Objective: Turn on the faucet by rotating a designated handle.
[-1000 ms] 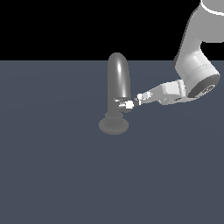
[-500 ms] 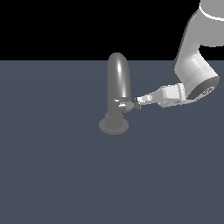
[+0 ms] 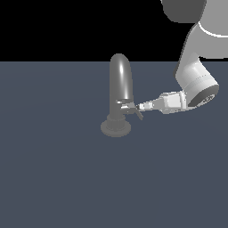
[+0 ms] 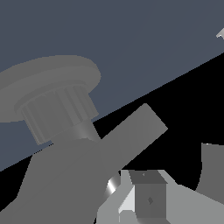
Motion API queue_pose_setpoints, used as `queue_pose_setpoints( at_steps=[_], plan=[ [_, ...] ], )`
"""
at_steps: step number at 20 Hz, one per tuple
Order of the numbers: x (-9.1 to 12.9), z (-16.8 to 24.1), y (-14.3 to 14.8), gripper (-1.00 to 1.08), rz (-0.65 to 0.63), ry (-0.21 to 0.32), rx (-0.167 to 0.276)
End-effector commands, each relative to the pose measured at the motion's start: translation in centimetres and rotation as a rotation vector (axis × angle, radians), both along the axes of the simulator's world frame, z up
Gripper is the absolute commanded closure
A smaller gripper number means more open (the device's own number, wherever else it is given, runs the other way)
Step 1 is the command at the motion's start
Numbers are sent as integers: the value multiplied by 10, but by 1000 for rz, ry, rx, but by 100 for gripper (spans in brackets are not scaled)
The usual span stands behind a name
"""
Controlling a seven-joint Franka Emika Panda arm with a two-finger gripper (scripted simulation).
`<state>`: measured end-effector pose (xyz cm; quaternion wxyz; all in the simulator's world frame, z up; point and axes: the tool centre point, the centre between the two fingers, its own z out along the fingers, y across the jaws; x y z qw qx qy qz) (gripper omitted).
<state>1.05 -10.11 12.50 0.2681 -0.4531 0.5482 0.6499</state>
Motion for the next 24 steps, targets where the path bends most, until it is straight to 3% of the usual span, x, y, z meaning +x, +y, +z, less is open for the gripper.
queue_pose_setpoints(
  at_steps=[1, 24],
  plan=[
    [2, -10, 1, 108, -5, 7, -4],
    [16, -73, 5, 108, -18, 60, -8]
  ],
)
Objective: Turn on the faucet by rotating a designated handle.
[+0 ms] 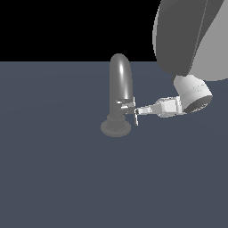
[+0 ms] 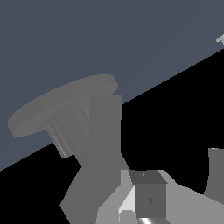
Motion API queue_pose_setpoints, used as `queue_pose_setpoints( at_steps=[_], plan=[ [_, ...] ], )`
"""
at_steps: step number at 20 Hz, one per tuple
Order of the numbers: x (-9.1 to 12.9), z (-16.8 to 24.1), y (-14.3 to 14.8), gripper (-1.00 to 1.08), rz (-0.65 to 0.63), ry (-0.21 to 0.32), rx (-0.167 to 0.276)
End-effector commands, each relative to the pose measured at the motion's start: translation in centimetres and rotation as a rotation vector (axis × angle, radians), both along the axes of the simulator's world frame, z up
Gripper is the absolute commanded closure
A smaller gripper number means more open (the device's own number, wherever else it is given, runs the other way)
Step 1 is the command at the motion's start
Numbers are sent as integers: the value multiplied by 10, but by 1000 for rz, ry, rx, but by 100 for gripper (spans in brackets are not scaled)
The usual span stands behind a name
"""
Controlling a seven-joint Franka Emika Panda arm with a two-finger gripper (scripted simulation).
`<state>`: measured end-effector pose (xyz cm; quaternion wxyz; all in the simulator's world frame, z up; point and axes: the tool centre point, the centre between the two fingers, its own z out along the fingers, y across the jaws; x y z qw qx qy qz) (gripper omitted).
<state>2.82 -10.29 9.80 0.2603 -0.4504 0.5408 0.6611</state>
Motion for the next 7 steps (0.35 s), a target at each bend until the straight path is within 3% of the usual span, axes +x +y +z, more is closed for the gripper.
queue_pose_setpoints(
  at_steps=[1, 7],
  plan=[
    [-1, -48, 7, 108, -38, 43, -26],
    [0, -58, 7, 108, -40, 52, -26]
  ],
)
